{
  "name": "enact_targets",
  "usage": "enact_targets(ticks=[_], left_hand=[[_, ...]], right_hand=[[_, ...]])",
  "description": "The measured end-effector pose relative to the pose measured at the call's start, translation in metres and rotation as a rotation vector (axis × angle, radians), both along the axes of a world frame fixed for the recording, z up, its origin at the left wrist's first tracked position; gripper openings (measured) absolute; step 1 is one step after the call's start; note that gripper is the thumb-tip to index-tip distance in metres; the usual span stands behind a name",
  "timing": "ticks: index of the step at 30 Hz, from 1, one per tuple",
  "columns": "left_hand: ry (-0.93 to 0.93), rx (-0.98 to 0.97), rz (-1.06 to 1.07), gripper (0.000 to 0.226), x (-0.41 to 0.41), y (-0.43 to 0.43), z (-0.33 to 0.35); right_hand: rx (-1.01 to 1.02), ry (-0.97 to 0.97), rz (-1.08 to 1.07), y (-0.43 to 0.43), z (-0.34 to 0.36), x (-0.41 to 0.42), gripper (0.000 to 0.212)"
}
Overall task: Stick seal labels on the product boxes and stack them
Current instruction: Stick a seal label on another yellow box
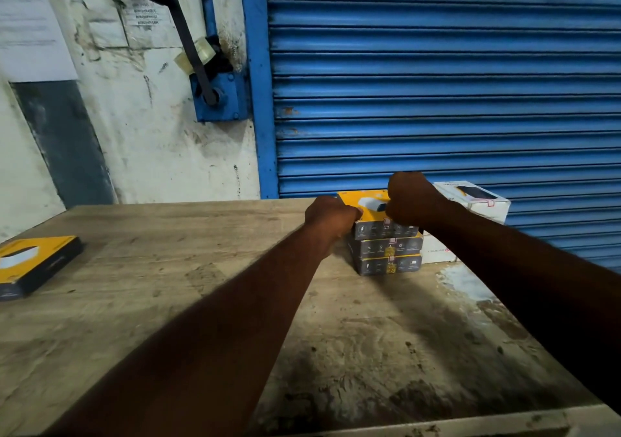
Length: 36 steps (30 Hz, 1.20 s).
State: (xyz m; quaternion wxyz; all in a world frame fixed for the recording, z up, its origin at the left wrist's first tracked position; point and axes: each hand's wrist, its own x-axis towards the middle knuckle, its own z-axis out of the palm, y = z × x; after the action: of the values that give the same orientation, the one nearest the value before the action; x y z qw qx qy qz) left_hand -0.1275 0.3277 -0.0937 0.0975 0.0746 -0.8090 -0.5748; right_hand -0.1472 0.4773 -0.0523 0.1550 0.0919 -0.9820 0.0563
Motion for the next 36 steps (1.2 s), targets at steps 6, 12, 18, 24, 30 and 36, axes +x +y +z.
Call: enact_targets(ticks=[6,12,18,24,30,36], left_hand=[[0.008,0.004,-0.008,0.027,-0.001,0.001,-0.002],[0.015,0.031,-0.029,0.043,0.001,0.005,-0.002],[0.026,0.084,-0.039,0.021,-0.002,0.002,-0.007],[0.077,0.203,0.017,0.018,0.008,-0.022,-0.013],[0.090,0.200,0.112,0.008,0.031,-0.097,-0.028],[0.133,0.189,0.325,0.023,0.076,-0.203,-0.039]], right_hand=[[-0.025,-0.016,-0.003,0.003,-0.002,-0.008,0.049],[-0.018,0.004,-0.005,0.008,-0.001,-0.009,0.052],[0.003,0.025,-0.017,0.003,0.000,-0.003,0.036],[-0.124,0.170,0.082,-0.016,-0.005,0.012,0.033],[-0.293,0.229,0.327,-0.085,-0.014,0.050,0.037],[-0.523,-0.044,0.453,-0.177,-0.042,0.076,0.027]])
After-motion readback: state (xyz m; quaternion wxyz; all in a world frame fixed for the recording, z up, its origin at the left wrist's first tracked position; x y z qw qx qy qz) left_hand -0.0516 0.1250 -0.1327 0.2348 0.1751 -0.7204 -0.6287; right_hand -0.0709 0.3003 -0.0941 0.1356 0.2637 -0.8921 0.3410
